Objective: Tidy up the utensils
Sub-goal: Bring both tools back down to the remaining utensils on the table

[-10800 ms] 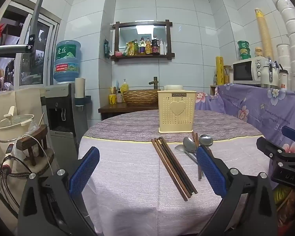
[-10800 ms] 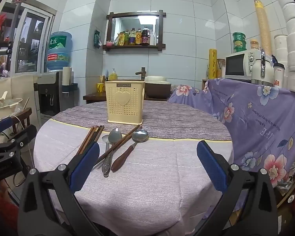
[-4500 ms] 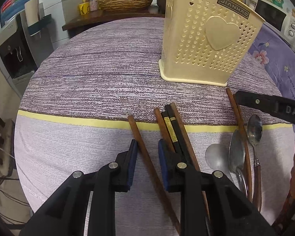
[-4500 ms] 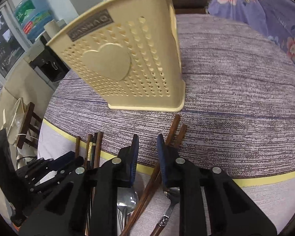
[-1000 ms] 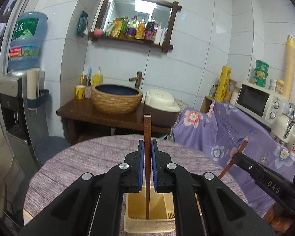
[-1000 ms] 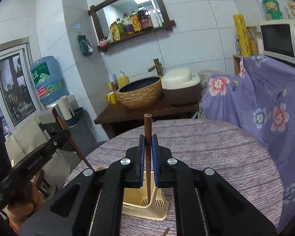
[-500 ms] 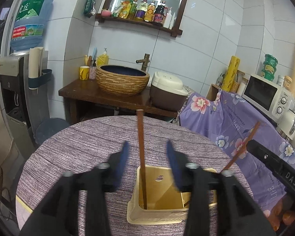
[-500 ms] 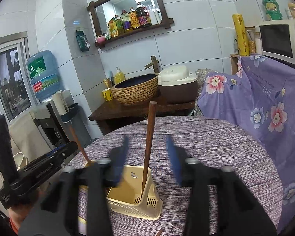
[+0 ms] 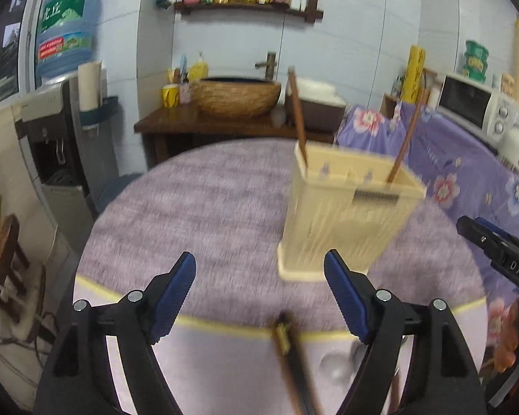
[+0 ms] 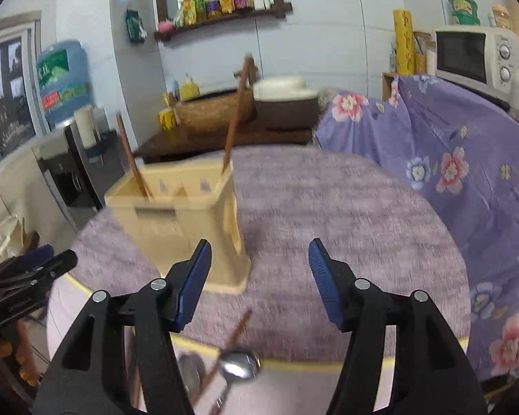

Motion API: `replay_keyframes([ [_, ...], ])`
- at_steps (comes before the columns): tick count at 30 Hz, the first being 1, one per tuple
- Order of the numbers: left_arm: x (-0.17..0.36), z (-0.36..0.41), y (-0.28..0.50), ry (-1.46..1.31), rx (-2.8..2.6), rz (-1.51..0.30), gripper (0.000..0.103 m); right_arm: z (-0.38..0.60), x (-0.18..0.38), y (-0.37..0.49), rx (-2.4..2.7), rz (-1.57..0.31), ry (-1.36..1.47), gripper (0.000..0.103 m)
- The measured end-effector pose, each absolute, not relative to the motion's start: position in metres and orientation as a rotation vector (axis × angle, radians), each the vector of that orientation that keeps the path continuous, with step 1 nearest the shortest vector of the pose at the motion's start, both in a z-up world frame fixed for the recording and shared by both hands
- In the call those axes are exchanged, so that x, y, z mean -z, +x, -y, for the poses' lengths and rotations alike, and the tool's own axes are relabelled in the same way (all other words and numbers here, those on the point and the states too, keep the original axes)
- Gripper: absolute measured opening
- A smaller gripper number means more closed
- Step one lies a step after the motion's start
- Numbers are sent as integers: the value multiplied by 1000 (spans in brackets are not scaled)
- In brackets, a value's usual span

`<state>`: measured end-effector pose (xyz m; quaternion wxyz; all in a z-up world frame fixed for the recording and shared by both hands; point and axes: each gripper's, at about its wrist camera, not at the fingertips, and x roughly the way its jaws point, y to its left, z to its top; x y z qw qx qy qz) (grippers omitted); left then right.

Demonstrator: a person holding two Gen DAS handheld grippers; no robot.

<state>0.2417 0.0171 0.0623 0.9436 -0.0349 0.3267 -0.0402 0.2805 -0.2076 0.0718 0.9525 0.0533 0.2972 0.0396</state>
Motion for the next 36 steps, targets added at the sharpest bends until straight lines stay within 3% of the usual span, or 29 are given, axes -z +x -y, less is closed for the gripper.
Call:
replay_keyframes([
  [6, -8, -24, 207, -64, 59, -803, 52, 197, -5, 242, -50, -779, 79, 59],
  [11, 18, -24, 190, -111, 86, -877, 42, 184, 20, 221, -52, -851, 82, 59],
  [27, 38, 12, 173, -48, 133, -915, 40, 161, 37, 210, -32, -933, 41, 59],
  [36, 38, -8, 172, -32, 88, -924, 40, 177, 41, 209, -14, -964, 0, 59],
])
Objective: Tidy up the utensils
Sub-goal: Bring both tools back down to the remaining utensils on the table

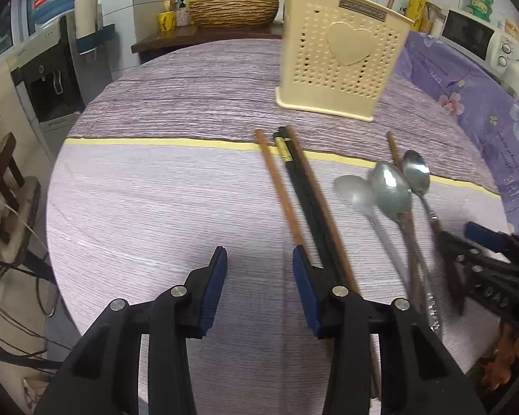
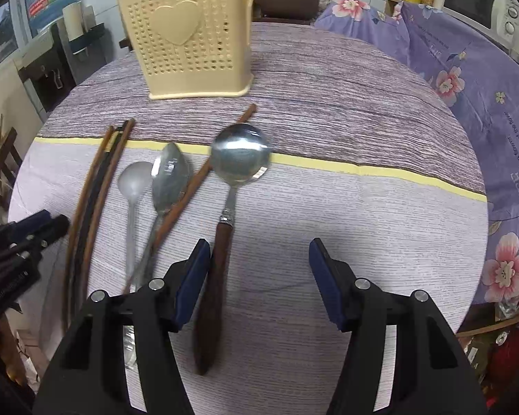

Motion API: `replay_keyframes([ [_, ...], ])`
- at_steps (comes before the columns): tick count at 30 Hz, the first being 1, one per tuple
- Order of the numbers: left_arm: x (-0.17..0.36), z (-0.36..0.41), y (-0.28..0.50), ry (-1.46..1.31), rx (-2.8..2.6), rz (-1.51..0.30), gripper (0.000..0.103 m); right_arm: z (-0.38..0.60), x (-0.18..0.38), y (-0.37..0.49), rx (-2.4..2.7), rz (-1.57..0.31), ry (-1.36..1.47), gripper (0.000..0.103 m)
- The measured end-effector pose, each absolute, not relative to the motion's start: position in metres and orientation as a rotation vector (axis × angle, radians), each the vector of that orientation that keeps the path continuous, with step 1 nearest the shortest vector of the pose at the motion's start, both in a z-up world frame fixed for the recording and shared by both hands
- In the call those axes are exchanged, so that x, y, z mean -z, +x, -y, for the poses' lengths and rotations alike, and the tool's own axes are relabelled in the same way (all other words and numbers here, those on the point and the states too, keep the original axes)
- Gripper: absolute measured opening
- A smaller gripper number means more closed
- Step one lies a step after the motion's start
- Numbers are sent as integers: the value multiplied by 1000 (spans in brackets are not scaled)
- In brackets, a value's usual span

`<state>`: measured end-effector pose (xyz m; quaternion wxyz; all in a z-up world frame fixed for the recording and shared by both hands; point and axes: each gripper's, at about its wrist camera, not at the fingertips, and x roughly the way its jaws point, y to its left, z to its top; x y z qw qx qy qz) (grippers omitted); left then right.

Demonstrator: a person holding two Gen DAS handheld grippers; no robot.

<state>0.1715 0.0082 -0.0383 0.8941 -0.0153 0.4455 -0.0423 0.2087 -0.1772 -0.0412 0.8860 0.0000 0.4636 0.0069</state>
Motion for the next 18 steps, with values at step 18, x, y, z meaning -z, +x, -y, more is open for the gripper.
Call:
replay_keyframes([
  [18, 37, 2, 169, -77, 161, -944, 40, 186, 43, 221, -97, -914, 11, 59],
])
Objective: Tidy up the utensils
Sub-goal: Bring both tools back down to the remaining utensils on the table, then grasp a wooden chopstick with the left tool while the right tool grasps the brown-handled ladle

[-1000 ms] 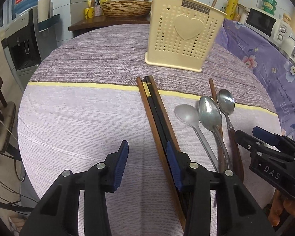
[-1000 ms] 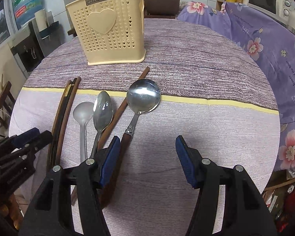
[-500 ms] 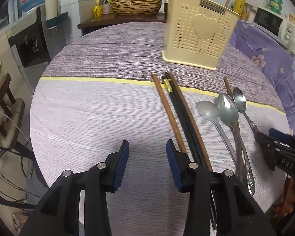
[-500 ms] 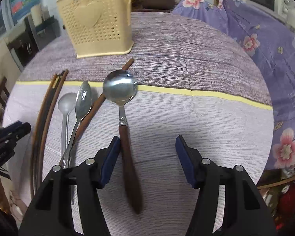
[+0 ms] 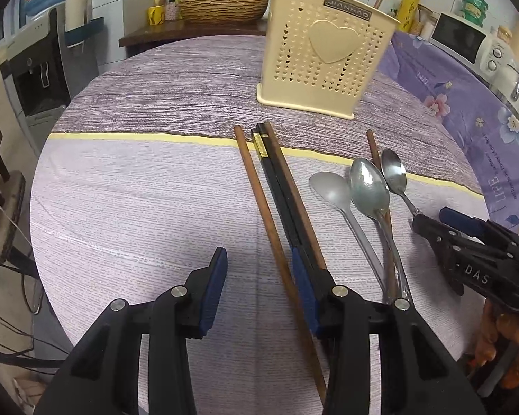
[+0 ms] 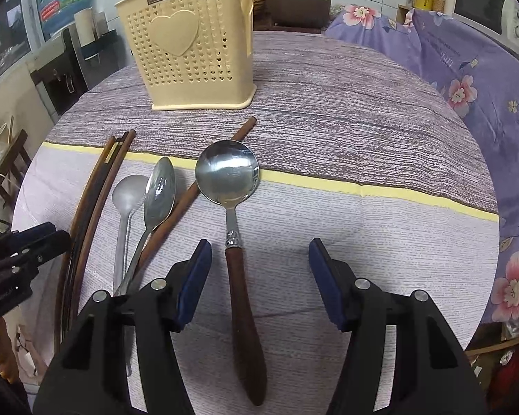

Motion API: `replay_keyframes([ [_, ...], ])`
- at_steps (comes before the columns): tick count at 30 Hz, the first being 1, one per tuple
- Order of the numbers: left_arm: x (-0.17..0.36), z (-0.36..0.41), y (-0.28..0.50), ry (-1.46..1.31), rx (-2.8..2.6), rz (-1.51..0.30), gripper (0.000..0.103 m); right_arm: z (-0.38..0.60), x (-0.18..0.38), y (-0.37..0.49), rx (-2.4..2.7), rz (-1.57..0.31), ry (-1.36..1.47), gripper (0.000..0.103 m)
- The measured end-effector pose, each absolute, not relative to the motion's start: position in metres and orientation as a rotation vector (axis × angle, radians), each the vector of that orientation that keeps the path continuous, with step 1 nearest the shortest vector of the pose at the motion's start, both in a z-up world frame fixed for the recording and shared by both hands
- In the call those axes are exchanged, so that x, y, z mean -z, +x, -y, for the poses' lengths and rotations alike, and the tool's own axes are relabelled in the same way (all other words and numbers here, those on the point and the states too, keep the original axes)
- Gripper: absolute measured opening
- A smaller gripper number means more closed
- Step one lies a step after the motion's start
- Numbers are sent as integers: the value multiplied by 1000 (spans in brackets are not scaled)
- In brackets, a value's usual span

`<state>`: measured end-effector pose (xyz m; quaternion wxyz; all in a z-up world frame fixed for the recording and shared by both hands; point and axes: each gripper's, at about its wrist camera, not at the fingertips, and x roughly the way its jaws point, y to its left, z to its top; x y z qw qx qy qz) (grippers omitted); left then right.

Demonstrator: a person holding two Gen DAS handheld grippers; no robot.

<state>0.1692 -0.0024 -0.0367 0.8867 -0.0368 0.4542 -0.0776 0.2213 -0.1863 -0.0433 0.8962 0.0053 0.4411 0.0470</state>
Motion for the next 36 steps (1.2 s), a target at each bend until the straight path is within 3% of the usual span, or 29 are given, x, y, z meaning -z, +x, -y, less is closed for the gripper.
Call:
replay_keyframes([
  [6, 40, 16, 173, 58, 97, -932, 40, 180, 45, 220, -78, -915, -30, 59],
  [14, 39, -6, 185, 42, 77, -945, 41, 178, 45, 227, -128, -922, -59, 60],
  [17, 39, -12, 196, 20, 79, -945, 41, 176, 45, 239, -155, -939, -73, 67],
  [20, 37, -16, 204, -1, 84, -951, 43, 173, 45, 249, -176, -950, -82, 68],
  [23, 38, -15, 213, 2, 82, -950, 49, 171, 44, 262, -187, -949, -88, 68],
  [29, 38, -11, 224, 28, 83, -952, 49, 166, 44, 279, -230, -953, -110, 68],
  [36, 38, -10, 238, 37, 66, -972, 48, 161, 41, 287, -230, -979, -120, 59],
])
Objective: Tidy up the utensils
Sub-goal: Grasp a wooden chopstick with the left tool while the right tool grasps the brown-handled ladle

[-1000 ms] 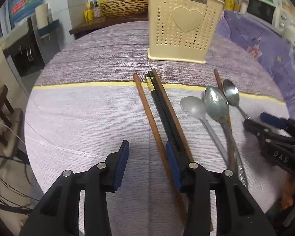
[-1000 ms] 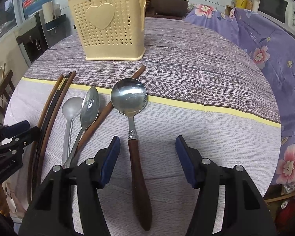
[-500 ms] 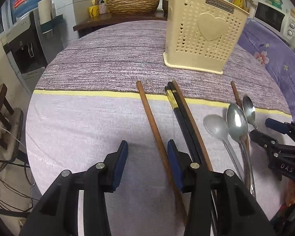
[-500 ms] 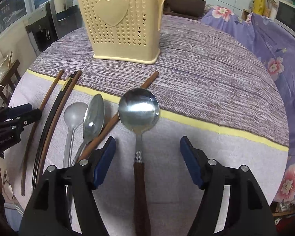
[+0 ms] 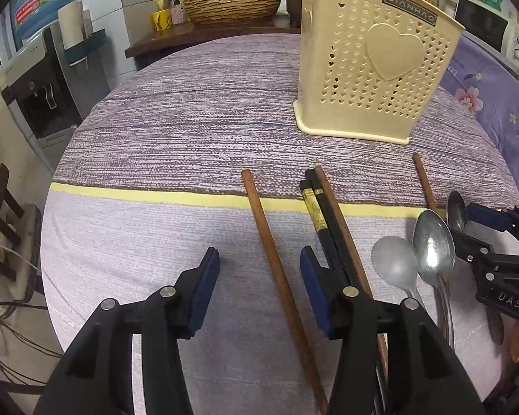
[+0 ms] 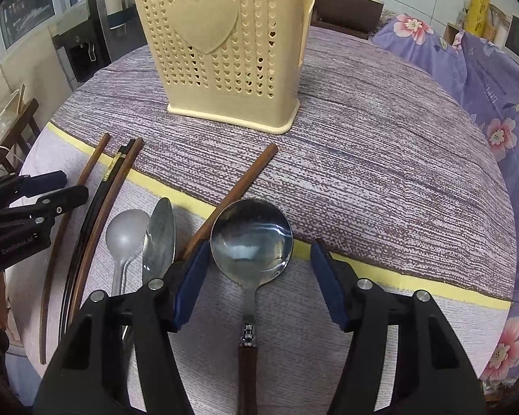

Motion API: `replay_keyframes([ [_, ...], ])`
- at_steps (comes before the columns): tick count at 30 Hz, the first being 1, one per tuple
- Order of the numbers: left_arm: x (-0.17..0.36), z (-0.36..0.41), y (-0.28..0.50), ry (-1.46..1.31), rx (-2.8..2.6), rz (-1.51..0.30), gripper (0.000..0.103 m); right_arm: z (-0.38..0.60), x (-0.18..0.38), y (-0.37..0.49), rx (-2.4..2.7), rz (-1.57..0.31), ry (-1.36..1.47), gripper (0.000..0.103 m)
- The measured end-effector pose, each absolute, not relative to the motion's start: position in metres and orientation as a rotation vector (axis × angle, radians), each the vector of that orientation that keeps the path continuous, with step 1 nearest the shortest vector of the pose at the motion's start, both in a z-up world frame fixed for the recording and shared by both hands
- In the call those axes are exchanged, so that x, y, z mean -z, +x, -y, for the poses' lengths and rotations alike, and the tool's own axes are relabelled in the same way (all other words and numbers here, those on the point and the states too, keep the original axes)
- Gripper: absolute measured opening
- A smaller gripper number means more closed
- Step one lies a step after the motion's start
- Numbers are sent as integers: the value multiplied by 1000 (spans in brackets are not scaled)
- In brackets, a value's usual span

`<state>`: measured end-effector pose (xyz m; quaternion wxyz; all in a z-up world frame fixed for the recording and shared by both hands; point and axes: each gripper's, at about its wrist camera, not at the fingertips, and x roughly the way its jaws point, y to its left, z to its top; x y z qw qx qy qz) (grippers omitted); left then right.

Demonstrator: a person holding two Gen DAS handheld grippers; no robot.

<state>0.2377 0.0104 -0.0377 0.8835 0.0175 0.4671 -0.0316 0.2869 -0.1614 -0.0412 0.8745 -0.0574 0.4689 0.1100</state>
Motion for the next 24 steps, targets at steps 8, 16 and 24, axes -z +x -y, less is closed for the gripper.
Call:
replay_keyframes([
  [8, 36, -11, 255, 43, 46, -994, 35, 156, 38, 291, -209, -1022, -131, 50],
  [16, 35, -7, 267, 62, 28, -1007, 12, 158, 38, 293, -207, -1024, -119, 48],
  [24, 35, -4, 271, 51, 25, -1002, 9, 162, 38, 292, -203, -1010, -91, 48],
])
